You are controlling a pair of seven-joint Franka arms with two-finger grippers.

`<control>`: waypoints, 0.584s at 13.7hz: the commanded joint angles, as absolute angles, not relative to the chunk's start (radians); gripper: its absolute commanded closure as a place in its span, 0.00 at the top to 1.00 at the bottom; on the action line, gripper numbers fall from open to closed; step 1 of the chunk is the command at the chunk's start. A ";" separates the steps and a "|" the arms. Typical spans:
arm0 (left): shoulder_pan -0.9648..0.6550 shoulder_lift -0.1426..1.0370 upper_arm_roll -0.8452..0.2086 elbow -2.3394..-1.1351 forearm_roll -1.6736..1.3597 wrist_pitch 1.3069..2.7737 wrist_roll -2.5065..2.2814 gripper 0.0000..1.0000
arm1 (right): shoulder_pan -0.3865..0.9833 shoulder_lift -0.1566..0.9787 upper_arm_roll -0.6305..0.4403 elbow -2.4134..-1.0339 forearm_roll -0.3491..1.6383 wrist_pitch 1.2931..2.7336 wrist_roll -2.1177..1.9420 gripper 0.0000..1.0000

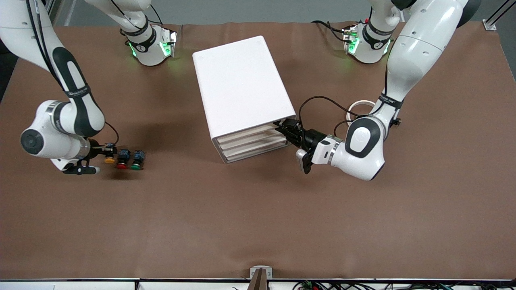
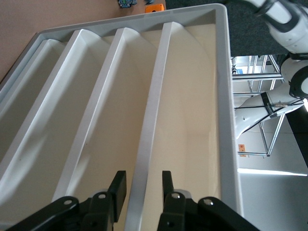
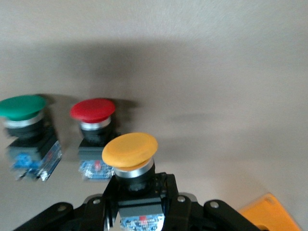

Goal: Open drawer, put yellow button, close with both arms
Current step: 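Pull the drawer out with the left gripper while the right gripper grasps the yellow button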

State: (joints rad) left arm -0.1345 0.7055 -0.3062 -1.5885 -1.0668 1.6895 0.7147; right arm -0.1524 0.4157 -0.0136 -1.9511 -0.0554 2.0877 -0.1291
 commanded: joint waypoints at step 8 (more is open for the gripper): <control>-0.127 0.730 -0.304 -1.579 -1.118 1.715 0.828 0.00 | 0.139 0.382 -0.002 -1.384 -0.129 1.497 -0.104 0.00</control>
State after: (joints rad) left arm -0.1321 0.7103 -0.3061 -1.6045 -1.0891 1.6933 0.8117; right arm 0.0615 0.3629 0.0036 -1.4619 -0.1186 1.5338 -0.1198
